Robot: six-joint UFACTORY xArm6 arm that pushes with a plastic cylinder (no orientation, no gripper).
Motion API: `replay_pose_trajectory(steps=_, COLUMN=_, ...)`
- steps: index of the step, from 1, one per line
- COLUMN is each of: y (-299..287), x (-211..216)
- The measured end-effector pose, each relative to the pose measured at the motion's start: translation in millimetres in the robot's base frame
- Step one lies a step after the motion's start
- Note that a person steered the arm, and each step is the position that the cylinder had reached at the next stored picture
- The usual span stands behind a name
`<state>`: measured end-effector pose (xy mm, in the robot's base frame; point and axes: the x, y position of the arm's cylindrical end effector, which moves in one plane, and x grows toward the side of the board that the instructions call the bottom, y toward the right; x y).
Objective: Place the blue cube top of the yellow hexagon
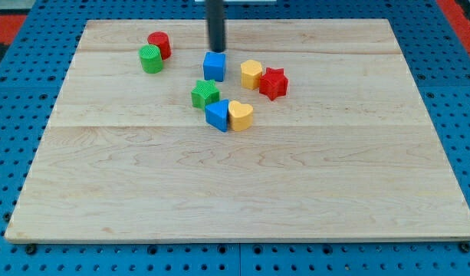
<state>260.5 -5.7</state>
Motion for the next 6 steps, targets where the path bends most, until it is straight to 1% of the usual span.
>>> replay_pose_trajectory(steps=1, y=-33, x=-1)
replay_pose_trajectory(steps=2, y=-62, x=34)
replay_pose_trajectory(steps=3, y=-59, x=68)
replay_pose_trajectory(steps=4, y=3, x=57)
replay_pose_trajectory(steps=5, y=45, x=33)
replay_pose_trajectory(steps=6, y=73, x=1)
